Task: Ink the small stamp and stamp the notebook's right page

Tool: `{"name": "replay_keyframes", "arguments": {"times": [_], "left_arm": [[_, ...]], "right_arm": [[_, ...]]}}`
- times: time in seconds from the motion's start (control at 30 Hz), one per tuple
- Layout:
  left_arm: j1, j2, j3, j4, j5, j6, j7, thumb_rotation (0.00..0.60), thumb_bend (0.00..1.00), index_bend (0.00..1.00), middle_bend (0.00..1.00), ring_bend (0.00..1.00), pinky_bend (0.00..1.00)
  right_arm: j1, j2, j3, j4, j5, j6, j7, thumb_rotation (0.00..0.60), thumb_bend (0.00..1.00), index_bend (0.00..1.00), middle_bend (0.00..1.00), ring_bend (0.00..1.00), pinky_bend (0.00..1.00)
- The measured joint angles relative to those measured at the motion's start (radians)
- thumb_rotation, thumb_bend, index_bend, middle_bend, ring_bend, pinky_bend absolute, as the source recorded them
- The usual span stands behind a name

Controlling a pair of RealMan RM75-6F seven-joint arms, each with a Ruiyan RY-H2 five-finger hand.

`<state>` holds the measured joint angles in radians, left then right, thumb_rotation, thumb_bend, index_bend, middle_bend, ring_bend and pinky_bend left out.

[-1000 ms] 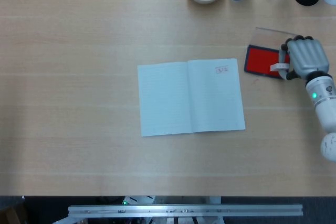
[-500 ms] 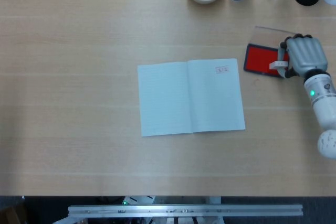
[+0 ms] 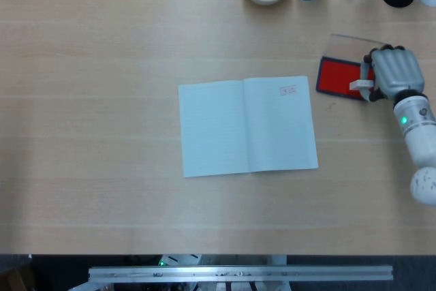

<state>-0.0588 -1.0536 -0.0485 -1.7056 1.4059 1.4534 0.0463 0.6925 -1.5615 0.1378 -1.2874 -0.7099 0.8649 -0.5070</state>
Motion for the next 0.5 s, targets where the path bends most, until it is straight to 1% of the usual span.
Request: {"name": "replay_keyframes", "arguments": {"times": [0.5], "left_arm": [[0.002,0.001,0.001,-0.001,-0.001,0.001,-0.001,0.600,0.26,0.13,0.13,0.11,0.08]], "right_arm": [[0.006,0.003,-0.002,-0.012,0.013,0.010,-0.010,0.600,0.29,0.62,0.40,0.24,0.24]]}}
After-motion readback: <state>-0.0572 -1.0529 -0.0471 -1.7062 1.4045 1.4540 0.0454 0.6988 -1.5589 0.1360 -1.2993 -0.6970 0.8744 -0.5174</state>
